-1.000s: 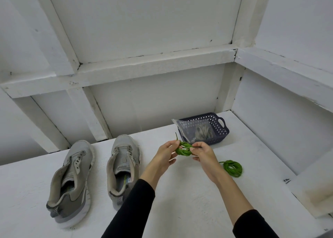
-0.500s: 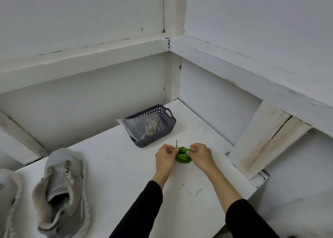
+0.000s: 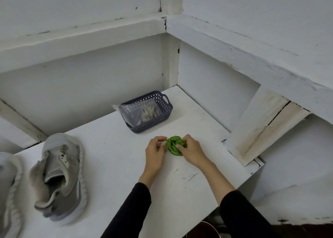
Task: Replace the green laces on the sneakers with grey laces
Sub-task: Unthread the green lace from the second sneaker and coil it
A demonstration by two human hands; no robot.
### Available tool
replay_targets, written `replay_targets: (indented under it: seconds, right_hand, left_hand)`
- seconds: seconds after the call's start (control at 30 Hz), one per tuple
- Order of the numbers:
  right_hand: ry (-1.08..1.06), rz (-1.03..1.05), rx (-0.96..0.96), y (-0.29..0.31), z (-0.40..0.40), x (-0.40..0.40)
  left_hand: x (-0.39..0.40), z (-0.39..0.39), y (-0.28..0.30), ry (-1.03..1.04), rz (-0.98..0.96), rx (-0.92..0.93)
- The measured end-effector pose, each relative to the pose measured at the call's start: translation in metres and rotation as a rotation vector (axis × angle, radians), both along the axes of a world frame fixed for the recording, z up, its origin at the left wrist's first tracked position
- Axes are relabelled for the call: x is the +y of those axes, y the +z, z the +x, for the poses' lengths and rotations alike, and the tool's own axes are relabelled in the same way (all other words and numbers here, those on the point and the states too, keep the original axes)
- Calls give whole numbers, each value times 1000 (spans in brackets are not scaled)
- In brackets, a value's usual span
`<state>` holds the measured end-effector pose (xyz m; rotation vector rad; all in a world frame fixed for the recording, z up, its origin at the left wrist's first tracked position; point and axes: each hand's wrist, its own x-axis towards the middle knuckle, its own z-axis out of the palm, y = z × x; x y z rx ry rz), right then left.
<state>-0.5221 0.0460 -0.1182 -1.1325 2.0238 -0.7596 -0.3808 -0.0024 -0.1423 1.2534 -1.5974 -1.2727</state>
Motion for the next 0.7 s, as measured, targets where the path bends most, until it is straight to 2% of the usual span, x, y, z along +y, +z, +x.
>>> replay_targets:
  seconds: [0.3, 0.5, 0.7]
  right_hand:
    - [-222, -252, -76, 8, 36, 79]
    - [-387, -418, 49, 25, 64, 173]
    - [-489, -369, 195, 8, 67, 267]
  left_hand:
    - [62, 32, 5, -91, -90, -148]
    - [132, 36, 33, -253, -264, -259]
    - [217, 14, 27, -443, -245, -283]
